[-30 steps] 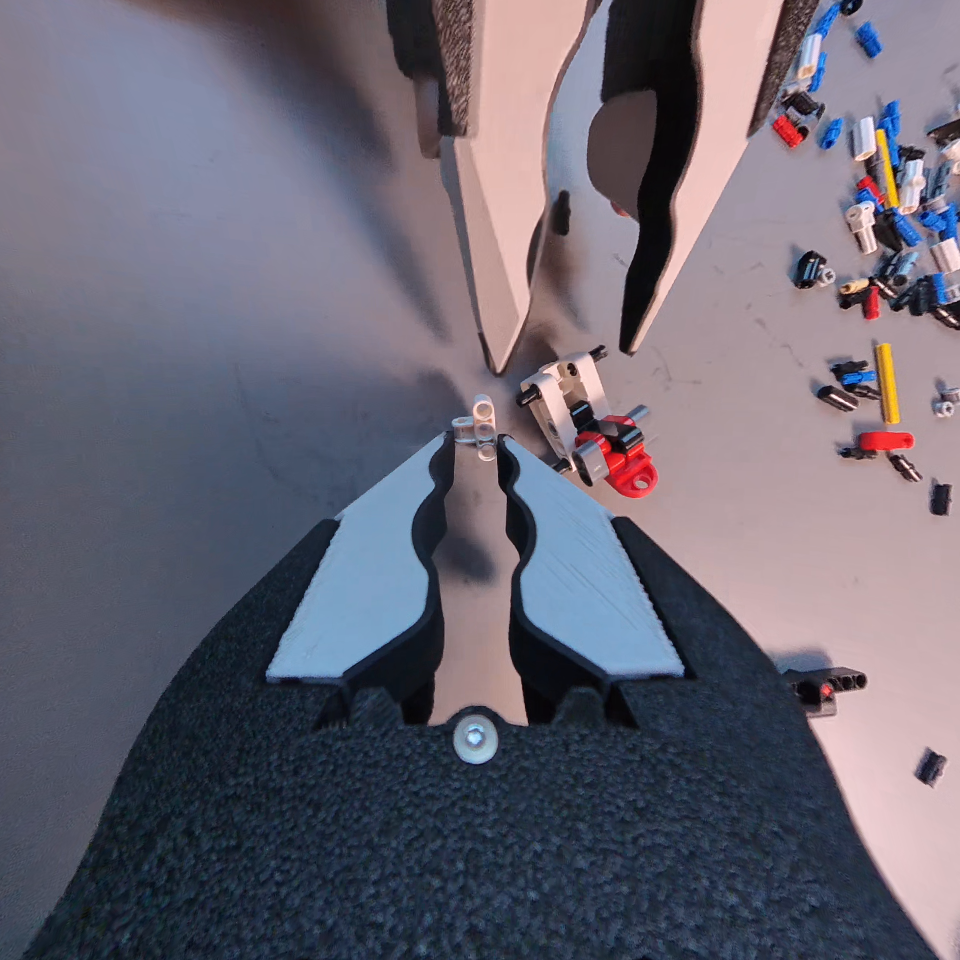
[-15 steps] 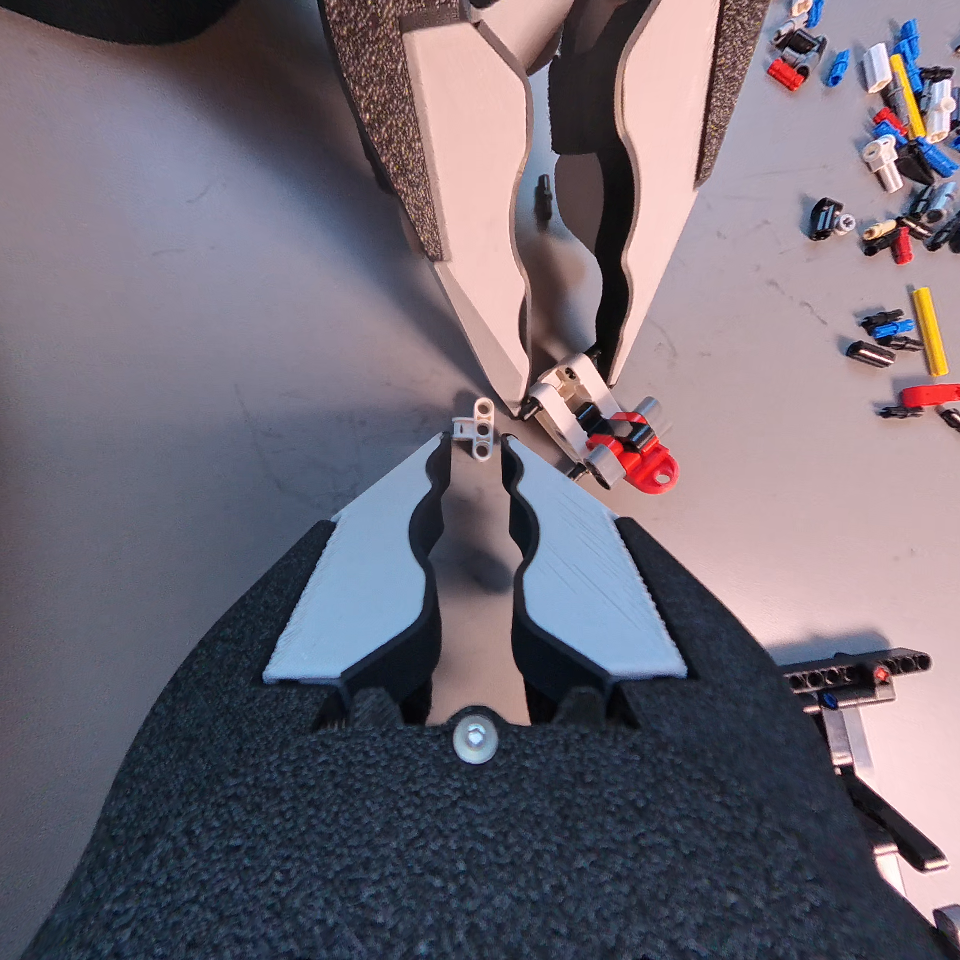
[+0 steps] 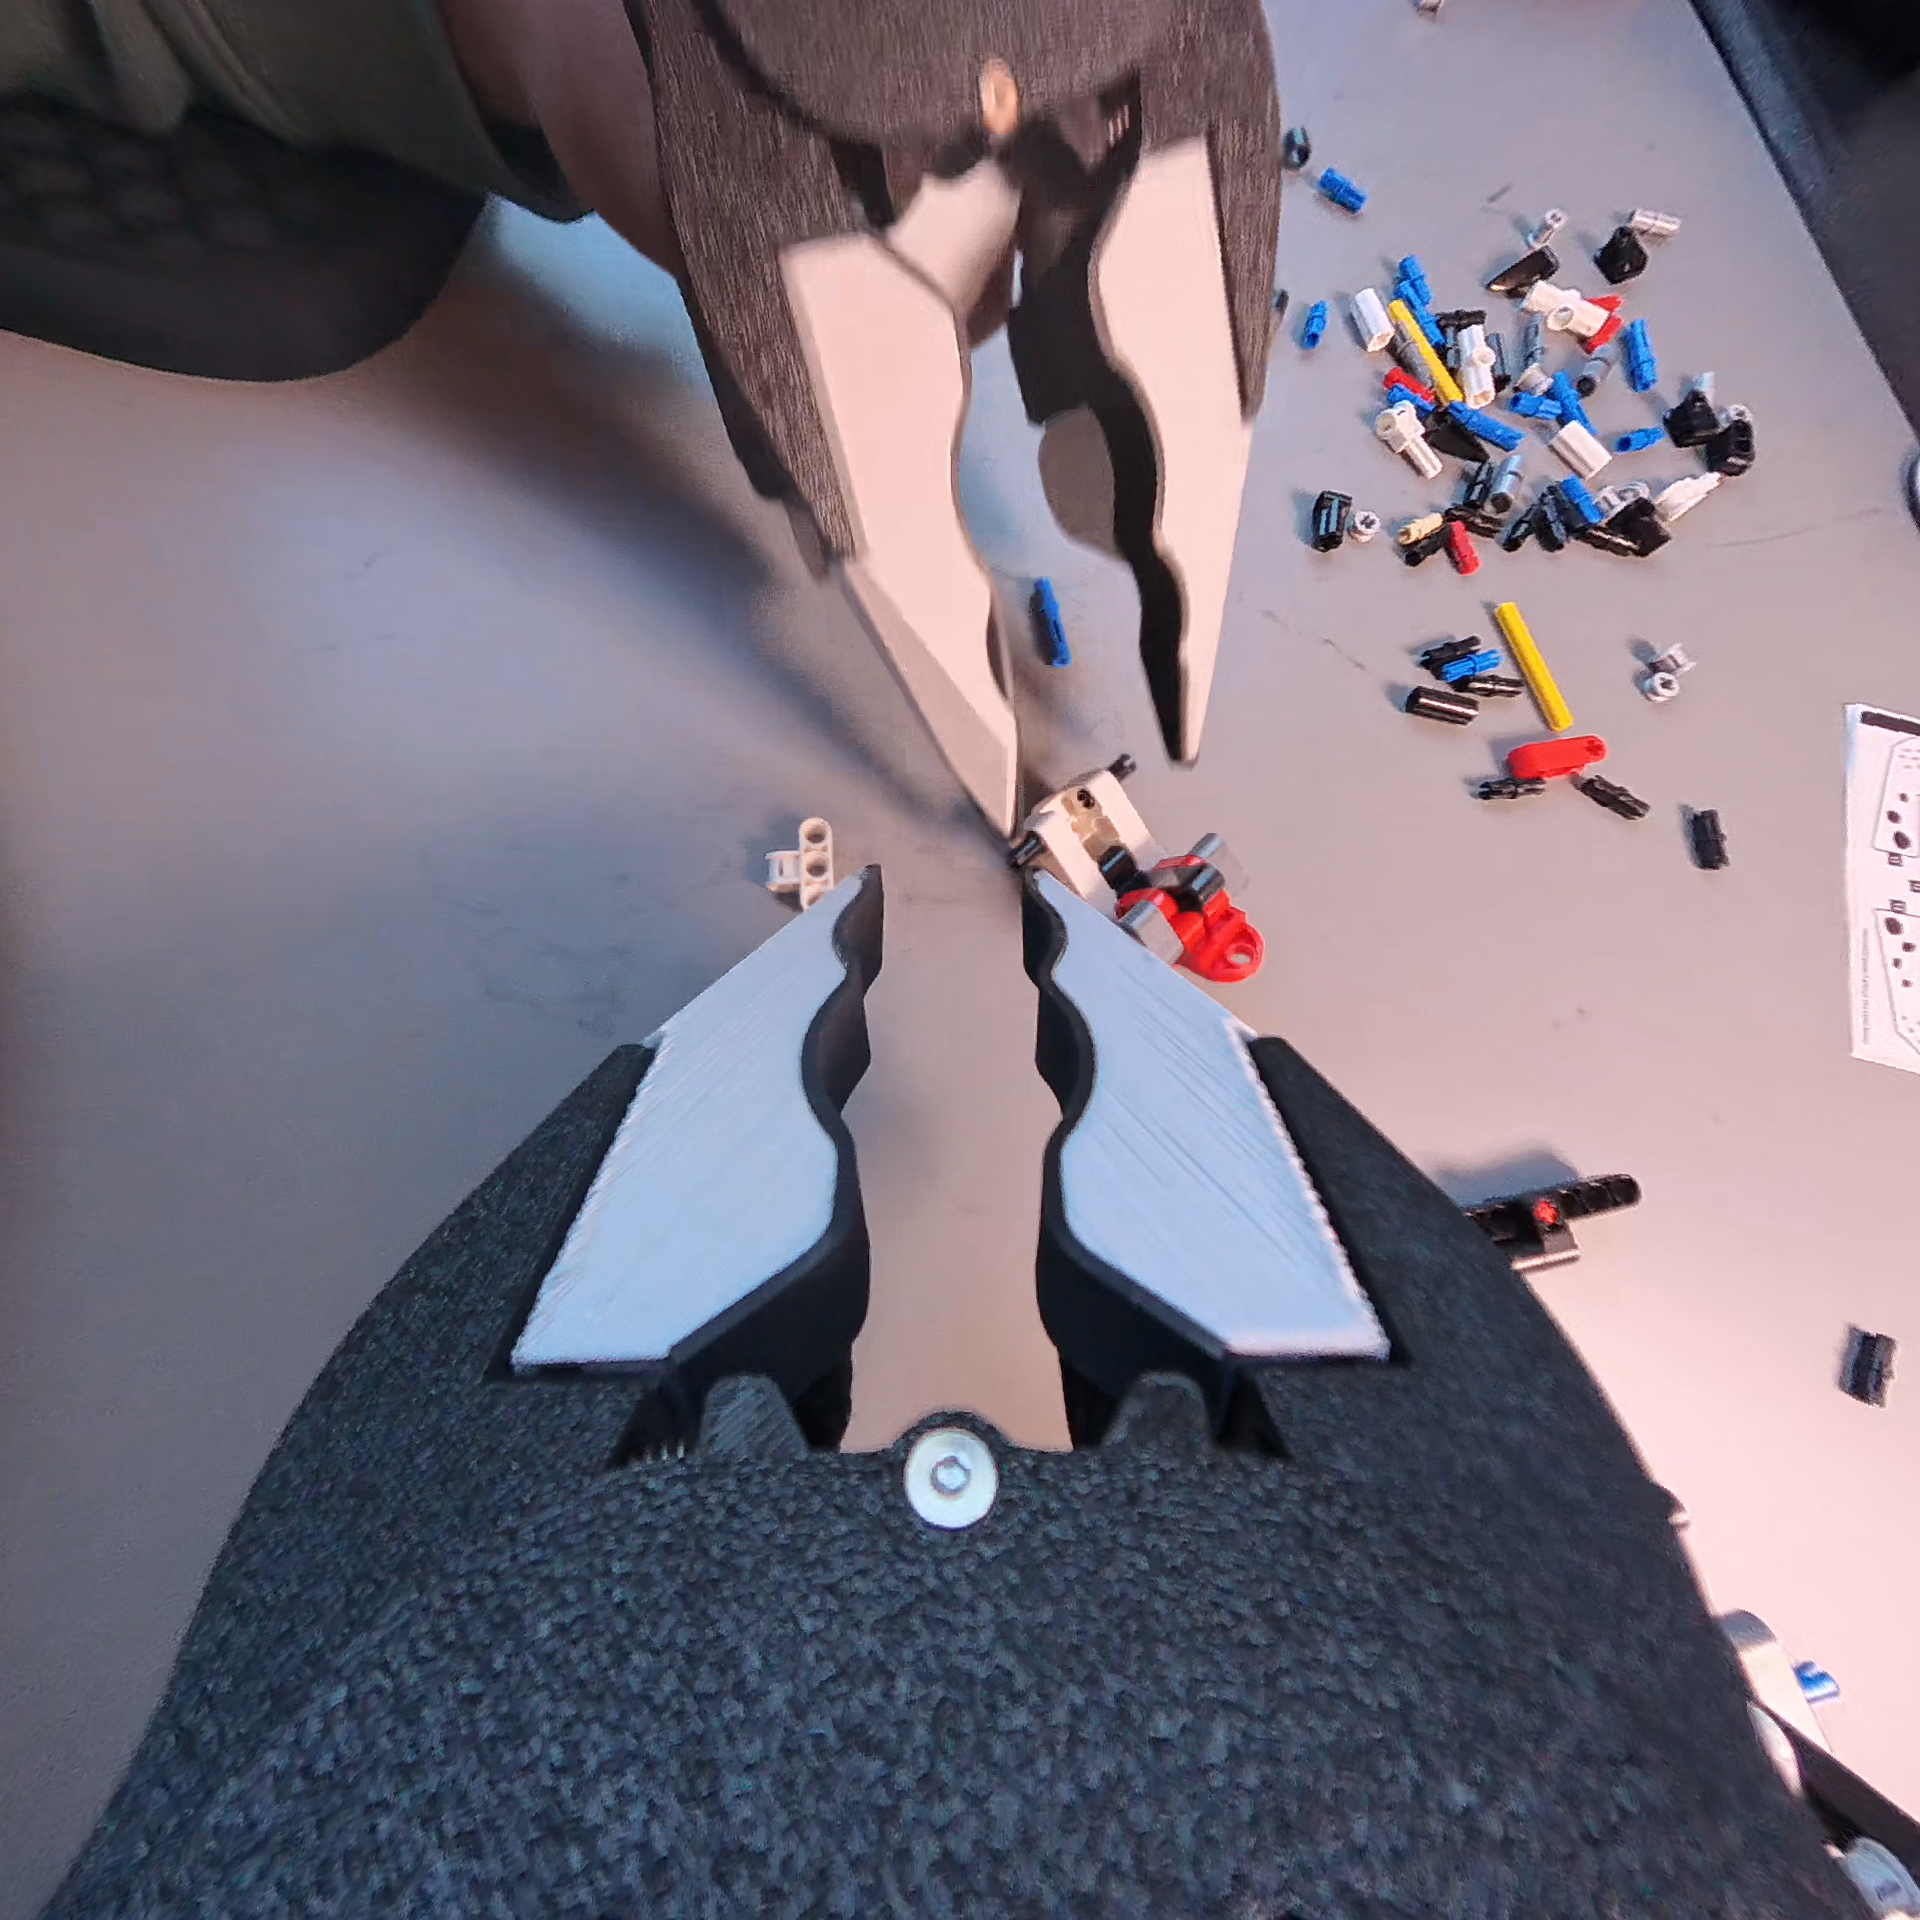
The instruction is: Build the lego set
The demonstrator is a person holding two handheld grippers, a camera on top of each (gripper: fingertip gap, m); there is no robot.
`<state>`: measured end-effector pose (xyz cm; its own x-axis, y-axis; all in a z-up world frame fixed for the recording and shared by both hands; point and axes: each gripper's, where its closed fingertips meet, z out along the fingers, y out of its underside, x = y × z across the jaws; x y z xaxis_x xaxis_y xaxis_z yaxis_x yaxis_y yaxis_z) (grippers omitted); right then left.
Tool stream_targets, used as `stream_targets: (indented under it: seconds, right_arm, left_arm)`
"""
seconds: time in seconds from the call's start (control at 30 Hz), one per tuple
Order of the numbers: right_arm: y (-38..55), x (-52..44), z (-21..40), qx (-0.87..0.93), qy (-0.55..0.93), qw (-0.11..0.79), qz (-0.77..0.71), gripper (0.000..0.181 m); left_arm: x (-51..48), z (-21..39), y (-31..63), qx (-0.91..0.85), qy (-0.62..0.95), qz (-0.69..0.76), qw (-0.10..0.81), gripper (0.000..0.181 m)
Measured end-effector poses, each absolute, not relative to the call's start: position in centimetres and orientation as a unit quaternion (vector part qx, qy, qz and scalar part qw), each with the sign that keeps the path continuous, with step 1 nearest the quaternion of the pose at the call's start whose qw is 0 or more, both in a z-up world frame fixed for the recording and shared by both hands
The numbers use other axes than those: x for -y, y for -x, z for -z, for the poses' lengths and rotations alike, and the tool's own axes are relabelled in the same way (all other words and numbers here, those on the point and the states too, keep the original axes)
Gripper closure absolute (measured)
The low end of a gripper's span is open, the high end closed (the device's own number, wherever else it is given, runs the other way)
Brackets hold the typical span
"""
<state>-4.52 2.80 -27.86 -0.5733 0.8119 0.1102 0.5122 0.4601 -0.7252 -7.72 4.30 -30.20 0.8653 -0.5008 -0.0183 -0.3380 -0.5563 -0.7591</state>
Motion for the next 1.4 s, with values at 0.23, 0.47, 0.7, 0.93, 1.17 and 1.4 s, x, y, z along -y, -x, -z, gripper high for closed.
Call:
stream_targets:
  seconds: [0.23, 0.47, 0.7, 0.93, 1.17, 1.4]
  right_arm:
    - [4.7, -3.9, 26.8, 0.808, 0.392, 0.272, -0.345, 0.155]
    - [4.9, -3.4, 26.8, 0.802, 0.375, 0.286, -0.366, 0.159]
    - [4.9, -3.2, 27.1, 0.803, 0.372, 0.283, -0.369, 0.159]
    - [5.1, -3.0, 26.3, 0.794, 0.365, 0.300, -0.384, 0.160]
    - [5.2, -0.8, 22.9, 0.759, 0.311, 0.348, -0.454, 0.152]
    - [4.7, 1.0, 20.8, 0.733, 0.273, 0.362, -0.507, 0.162]
  left_arm:
    - [-0.4, 25.6, 14.4, -0.137, 0.856, 0.098, 0.488, 0.144]
    - [2.2, 29.2, 14.2, -0.171, 0.881, 0.116, 0.425, 0.155]
    - [-0.2, 31.5, 12.4, -0.215, 0.893, 0.067, 0.390, 0.161]
    - [0.0, 31.1, 11.5, -0.225, 0.885, 0.088, 0.397, 0.176]
    - [0.5, 25.2, 7.8, -0.179, 0.809, 0.271, 0.490, 0.176]
    - [0.8, 22.3, 3.6, -0.189, 0.745, 0.385, 0.510, 0.176]
